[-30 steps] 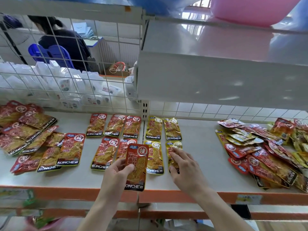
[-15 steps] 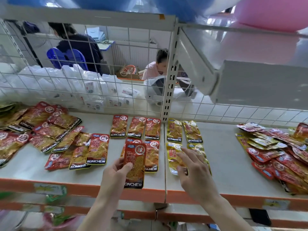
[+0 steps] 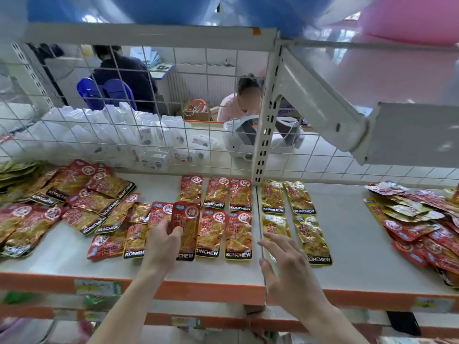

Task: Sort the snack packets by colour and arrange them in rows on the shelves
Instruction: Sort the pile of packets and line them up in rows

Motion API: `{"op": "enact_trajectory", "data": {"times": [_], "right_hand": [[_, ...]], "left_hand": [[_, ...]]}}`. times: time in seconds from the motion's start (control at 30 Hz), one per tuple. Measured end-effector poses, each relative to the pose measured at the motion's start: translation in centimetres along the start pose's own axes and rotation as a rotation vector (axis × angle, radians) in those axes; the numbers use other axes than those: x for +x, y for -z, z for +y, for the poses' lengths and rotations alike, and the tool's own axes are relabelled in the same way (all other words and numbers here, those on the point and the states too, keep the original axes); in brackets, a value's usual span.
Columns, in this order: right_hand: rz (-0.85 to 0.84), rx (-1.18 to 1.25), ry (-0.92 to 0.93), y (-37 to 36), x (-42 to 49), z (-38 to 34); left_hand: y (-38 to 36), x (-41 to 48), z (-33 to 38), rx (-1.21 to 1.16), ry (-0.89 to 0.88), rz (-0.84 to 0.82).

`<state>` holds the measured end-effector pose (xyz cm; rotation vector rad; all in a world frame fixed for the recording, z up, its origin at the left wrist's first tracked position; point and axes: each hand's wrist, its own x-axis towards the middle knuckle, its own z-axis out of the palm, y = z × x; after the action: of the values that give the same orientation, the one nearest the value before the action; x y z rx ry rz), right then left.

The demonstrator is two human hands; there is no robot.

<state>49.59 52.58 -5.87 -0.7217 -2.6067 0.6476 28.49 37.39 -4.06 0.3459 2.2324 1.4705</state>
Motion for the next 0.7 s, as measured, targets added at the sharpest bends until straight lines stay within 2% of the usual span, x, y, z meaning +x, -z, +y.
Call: {"op": "enact_trajectory", "data": {"times": [0.4, 0.57, 0.7], "right_hand": [[-0.085, 0.023, 0.042, -0.2, 1.6, -1.2], [-0.09, 0.022, 0.034, -1.3, 2.4, -2.6], [-0.104, 0.006, 0.034, -2.9, 3.1, -4.0]], "left_hand": [[-0.3, 0.7, -1.0, 0.425, -0.161, 0.148], [0.0, 0.9, -2.1, 0.476, -0.198, 0.106], [0.8, 0.5, -3.3, 0.544, -0.322, 0.0]]}}
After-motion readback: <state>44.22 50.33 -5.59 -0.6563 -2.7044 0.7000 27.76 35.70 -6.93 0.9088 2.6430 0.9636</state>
